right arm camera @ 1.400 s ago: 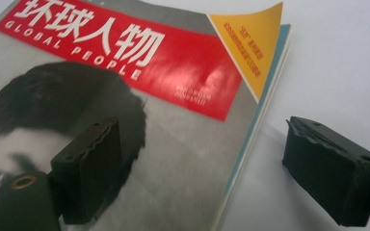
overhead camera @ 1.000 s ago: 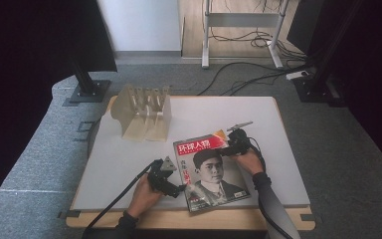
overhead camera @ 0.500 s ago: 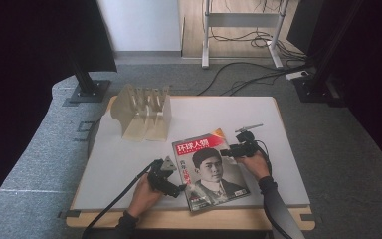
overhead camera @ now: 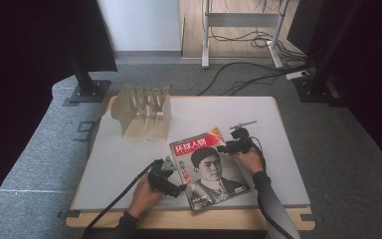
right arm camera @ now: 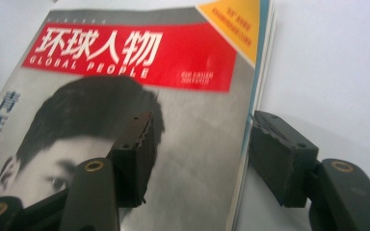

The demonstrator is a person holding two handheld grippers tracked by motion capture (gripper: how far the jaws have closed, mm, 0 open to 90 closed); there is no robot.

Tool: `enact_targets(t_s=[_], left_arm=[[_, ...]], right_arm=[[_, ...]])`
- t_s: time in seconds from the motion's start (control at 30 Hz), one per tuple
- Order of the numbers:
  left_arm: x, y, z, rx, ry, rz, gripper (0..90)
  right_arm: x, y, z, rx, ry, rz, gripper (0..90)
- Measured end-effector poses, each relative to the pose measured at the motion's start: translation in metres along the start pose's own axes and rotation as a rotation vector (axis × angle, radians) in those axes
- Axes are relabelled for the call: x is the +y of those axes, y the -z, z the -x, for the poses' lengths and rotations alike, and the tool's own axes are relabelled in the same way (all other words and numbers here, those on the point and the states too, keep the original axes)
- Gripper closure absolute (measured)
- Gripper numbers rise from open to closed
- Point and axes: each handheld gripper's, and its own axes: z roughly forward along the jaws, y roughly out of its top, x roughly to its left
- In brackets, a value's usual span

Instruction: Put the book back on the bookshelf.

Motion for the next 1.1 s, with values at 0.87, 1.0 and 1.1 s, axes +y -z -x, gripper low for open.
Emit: enact_targets(t_s=[0.87, 1.0, 1.1], left_arm=[[0.0, 0.0, 0.0, 0.0, -0.004, -0.004, 0.0], [0.0, 0.0, 0.0, -0.001, -0.004, -0.003, 0.0], [0.0, 0.0, 0.0, 0.0, -0.004, -0.003, 0.0]], right_arm=[[0.016, -0.002, -0.015, 0.032, 0.057, -0.027, 56.0], [0.013, 0.0, -0.013, 0.026, 0.067, -0.032, 60.5], [0.016, -0.002, -0.011, 0.019, 0.083, -0.051, 61.3]])
